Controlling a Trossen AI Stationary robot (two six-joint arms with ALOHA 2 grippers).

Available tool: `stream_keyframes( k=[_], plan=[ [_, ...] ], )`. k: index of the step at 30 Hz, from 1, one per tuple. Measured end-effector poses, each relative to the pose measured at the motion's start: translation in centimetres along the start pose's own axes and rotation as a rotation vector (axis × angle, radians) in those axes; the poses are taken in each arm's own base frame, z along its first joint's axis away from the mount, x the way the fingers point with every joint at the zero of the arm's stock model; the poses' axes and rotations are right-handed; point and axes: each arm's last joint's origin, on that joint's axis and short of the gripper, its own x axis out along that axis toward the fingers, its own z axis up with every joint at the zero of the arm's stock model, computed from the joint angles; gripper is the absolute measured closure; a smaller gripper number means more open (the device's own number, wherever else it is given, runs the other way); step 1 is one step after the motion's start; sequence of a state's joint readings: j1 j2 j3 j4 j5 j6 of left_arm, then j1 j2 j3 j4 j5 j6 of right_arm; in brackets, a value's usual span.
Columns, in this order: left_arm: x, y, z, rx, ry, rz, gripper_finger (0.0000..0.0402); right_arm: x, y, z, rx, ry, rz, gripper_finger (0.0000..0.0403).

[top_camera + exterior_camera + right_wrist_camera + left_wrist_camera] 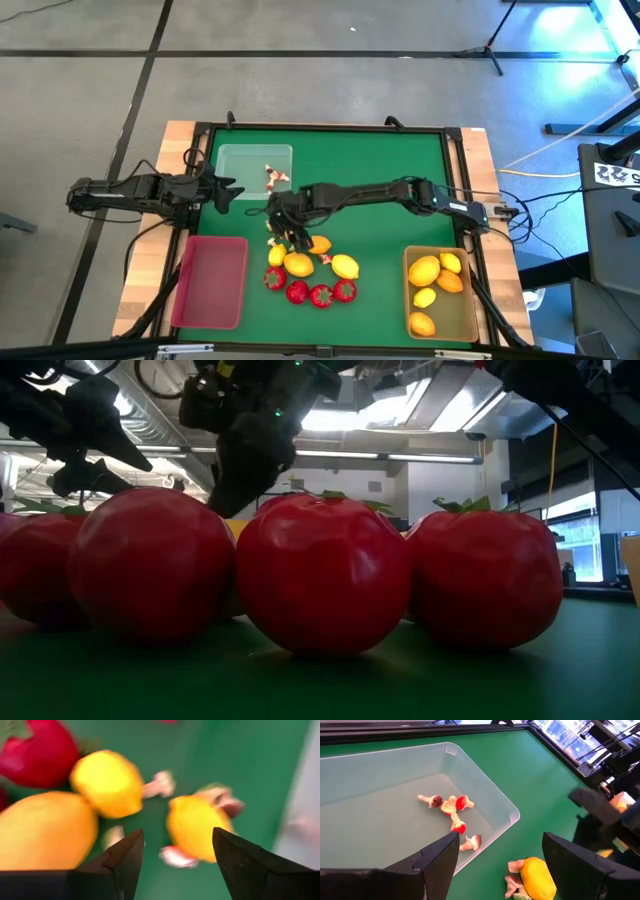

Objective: Sort produce into baskets
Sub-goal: Put the red mushroom into the transparent bin

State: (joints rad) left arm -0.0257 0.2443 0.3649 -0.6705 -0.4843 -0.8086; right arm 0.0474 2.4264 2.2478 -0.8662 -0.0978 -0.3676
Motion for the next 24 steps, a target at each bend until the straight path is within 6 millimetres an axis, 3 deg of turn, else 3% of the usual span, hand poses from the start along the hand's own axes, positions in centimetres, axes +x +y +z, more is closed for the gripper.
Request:
stream_keyframes(
  k=[8, 15, 24],
  plan=[
    [0.0, 0.0, 0.0, 0.003, 0.001, 0.001, 0.0123, 1.4, 1.7, -1.0, -0.016, 0.077, 0.048, 0.0169],
    [0.0, 0.0, 0.0, 0.002, 0.001, 0.001, 0.0123, 2.7, 0.6, -2.1, 0.026, 0.075, -0.017, 0.0169],
    [0.0, 0.0, 0.0, 0.003, 0.001, 0.001, 0.0123, 2.7, -0.1, -2.1, 0.034, 0.051, -0.044, 0.0169]
  ],
)
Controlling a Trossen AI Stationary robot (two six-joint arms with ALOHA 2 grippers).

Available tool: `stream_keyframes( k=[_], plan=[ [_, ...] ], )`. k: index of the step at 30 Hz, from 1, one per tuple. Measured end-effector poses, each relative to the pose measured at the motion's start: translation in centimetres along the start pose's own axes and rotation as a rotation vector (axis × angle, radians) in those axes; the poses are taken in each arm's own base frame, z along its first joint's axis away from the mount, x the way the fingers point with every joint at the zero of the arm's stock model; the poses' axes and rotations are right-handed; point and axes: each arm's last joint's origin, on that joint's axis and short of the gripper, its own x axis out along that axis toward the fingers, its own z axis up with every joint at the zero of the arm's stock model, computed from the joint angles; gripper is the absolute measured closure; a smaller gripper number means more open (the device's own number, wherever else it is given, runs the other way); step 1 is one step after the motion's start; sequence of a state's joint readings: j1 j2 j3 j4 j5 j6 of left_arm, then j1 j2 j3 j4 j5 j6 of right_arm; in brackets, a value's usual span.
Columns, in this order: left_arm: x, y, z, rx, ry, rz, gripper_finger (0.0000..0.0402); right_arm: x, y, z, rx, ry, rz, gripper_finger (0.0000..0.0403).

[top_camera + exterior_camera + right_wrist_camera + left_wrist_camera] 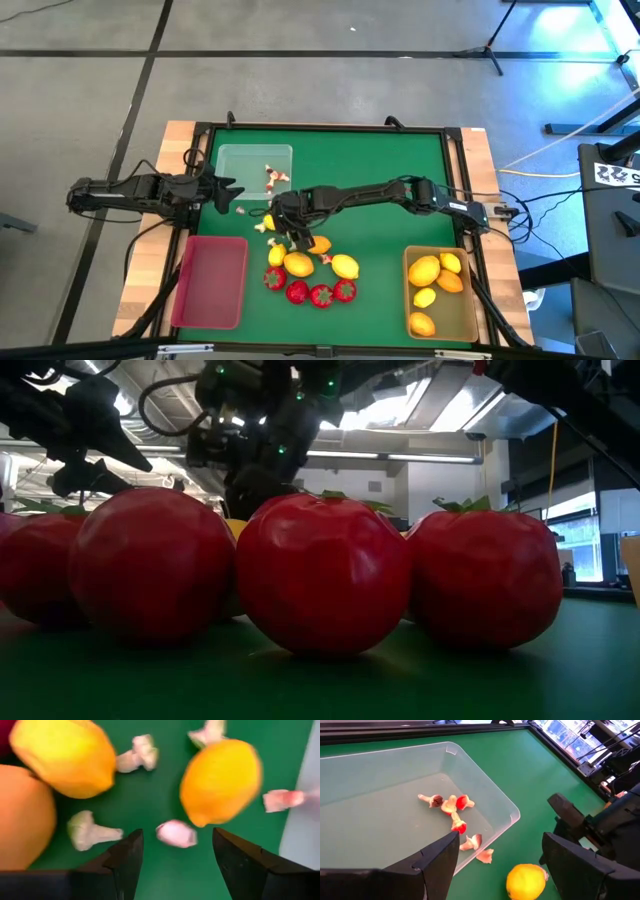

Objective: Sort produce into baskets
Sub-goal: Put the red mushroom into the transparent bin

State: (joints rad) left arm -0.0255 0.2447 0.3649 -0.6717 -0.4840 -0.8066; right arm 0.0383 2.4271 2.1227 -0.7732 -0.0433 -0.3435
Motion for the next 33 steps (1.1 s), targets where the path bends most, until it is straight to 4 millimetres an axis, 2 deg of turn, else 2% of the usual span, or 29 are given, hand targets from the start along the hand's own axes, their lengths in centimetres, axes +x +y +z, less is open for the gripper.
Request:
stream_keyframes(
  k=[5, 10, 18, 26, 29, 33],
  plan=[
    [0.0, 0.0, 0.0, 0.000, 0.000, 0.000, 0.0123, 0.1, 0.0, 0.2, -0.001, -0.029, 0.011, 0.0169],
    [0.0, 0.0, 0.0, -0.001, -0.001, -0.001, 0.0123, 1.5, 0.2, -0.3, 0.008, -0.012, 0.027, 0.0169],
    [0.0, 0.0, 0.0, 0.000, -0.001, -0.001, 0.0123, 2.4, 0.2, -0.6, 0.017, -0.003, 0.029, 0.0169],
    [0.0, 0.0, 0.0, -0.001, -0.001, -0.002, 0.0123, 2.5, 0.1, -0.6, 0.019, -0.010, 0.026, 0.0172],
    [0.0, 0.0, 0.0, -0.001, -0.001, -0.001, 0.0123, 2.5, 0.1, -0.5, 0.024, -0.016, 0.024, 0.0194],
    [0.0, 0.0, 0.0, -0.001, -0.001, -0.001, 0.0123, 2.5, -0.3, -0.6, 0.034, -0.015, 0.021, 0.0248]
  ],
)
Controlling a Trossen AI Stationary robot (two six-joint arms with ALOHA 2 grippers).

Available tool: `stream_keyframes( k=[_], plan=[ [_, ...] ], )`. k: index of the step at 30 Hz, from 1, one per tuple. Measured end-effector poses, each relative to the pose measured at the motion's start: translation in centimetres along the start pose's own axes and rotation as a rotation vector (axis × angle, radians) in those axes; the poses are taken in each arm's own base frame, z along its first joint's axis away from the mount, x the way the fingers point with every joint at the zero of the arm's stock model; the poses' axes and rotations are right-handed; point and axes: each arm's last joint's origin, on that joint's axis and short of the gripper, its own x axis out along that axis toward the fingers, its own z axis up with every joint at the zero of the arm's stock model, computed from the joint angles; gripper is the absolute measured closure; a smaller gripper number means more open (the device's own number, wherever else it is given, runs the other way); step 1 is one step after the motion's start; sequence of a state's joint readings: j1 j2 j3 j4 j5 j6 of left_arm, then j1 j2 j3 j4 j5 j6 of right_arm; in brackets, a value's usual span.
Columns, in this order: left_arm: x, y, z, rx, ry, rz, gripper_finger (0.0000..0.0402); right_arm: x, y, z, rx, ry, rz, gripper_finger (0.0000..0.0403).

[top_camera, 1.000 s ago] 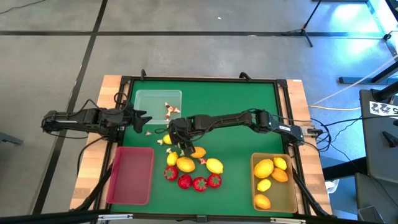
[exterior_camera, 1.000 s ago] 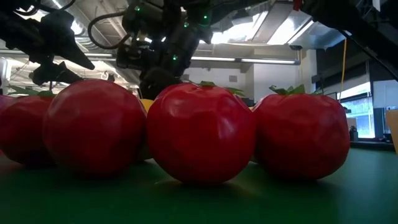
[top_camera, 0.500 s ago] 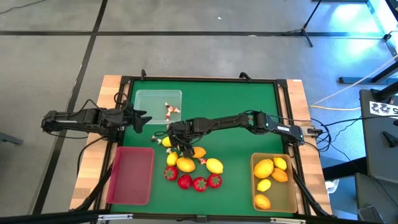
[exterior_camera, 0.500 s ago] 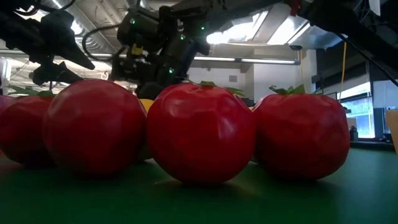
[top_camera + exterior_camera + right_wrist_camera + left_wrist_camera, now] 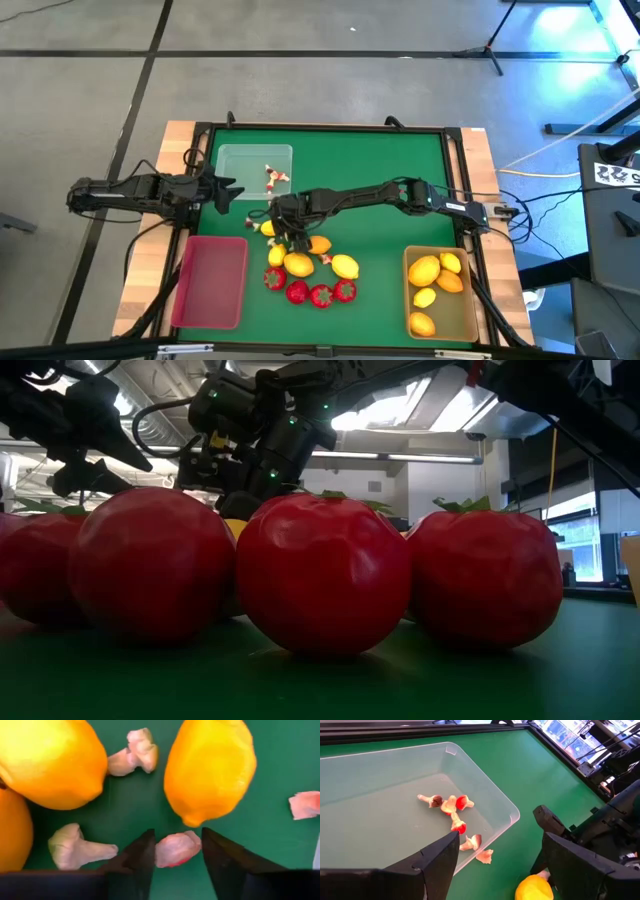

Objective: Sort produce into baskets
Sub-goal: Put the red mushroom into the transparent bin

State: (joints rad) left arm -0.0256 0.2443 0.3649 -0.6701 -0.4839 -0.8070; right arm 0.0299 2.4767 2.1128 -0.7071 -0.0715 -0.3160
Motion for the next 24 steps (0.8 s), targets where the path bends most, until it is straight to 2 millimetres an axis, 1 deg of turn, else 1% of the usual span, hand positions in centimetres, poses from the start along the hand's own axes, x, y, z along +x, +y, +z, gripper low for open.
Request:
stream_keyframes(
  k=[7, 9, 10, 15, 18, 24],
  plan=[
    [0.0, 0.0, 0.0, 0.000, 0.000, 0.000, 0.0123, 0.0, -0.3, -0.1, 0.007, 0.008, -0.017, 0.0359],
    [0.0, 0.0, 0.0, -0.001, 0.000, 0.000, 0.0123, 0.0, -0.3, -0.1, 0.007, 0.008, -0.017, 0.0387],
    [0.0, 0.0, 0.0, -0.001, 0.000, 0.000, 0.0123, 0.0, -0.3, -0.1, 0.007, 0.009, -0.016, 0.0394],
    [0.0, 0.0, 0.0, -0.001, 0.000, 0.000, 0.0123, 0.0, -0.2, -0.2, 0.006, 0.018, -0.013, 0.0389],
    [0.0, 0.0, 0.0, 0.000, 0.000, 0.000, 0.0123, -0.4, -0.2, -0.2, 0.007, 0.029, -0.010, 0.0398],
    [0.0, 0.0, 0.0, 0.000, 0.001, 0.001, 0.0123, -2.6, -0.3, 0.4, 0.002, 0.013, -0.027, 0.0399]
  ],
)
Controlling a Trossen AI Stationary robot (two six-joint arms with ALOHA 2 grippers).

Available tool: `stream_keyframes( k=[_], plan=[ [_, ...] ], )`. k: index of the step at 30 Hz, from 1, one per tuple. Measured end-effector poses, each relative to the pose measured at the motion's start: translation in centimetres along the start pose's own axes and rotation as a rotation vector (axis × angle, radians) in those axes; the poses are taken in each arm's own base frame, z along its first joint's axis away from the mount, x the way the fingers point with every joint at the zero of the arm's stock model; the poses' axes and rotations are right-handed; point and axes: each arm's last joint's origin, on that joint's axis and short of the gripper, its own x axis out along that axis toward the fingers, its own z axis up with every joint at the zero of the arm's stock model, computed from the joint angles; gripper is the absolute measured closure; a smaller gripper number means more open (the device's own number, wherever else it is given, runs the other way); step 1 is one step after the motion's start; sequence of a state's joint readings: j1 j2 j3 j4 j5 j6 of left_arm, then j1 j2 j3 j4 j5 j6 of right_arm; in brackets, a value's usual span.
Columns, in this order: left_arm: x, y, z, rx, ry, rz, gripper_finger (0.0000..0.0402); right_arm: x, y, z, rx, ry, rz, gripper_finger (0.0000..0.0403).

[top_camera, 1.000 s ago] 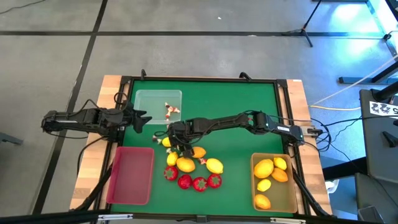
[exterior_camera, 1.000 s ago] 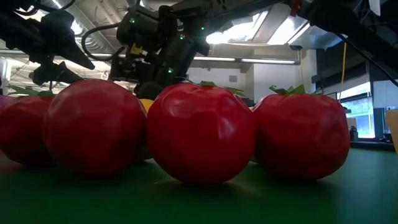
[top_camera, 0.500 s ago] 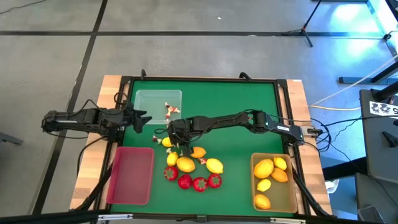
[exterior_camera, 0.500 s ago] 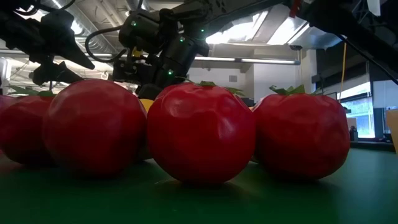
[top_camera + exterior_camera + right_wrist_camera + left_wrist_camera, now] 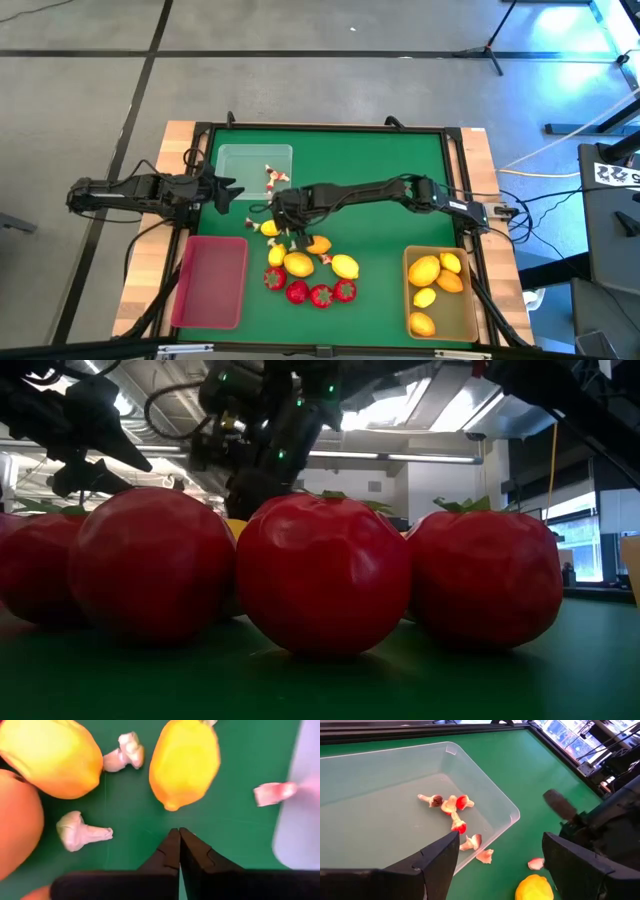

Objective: Sort produce into baskets
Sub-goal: Put the red mushroom into the transparent bin

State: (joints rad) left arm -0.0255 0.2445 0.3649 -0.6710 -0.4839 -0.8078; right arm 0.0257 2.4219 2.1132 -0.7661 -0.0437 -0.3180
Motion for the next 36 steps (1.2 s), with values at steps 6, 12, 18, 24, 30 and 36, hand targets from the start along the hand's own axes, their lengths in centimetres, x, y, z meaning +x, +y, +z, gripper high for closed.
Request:
stream_keyframes(
  k=[6, 12, 18, 24, 30, 36],
  plan=[
    [0.00, 0.00, 0.00, -0.003, 0.000, 0.000, 0.0123, -1.23, -0.06, 0.23, 0.000, -0.003, -0.009, 0.0397],
    [0.00, 0.00, 0.00, -0.004, 0.000, 0.000, 0.0123, -1.03, 0.33, -0.30, 0.029, 0.034, 0.080, 0.0366],
    [0.00, 0.00, 0.01, -0.005, -0.001, -0.001, 0.0123, -0.80, 0.17, -0.20, 0.037, 0.025, 0.050, 0.0240],
    [0.00, 0.00, 0.01, -0.024, -0.001, -0.001, 0.0123, -0.80, -0.13, -0.20, 0.037, 0.064, -0.110, 0.0153],
    [0.00, -0.01, 0.01, -0.031, -0.001, -0.001, 0.0123, -0.83, -0.36, -0.23, 0.063, 0.066, -0.137, 0.0144],
    [0.00, 0.00, 0.00, -0.030, 0.000, 0.000, 0.0123, -0.80, -0.28, -0.17, 0.105, 0.052, -0.112, 0.0144]
  ],
)
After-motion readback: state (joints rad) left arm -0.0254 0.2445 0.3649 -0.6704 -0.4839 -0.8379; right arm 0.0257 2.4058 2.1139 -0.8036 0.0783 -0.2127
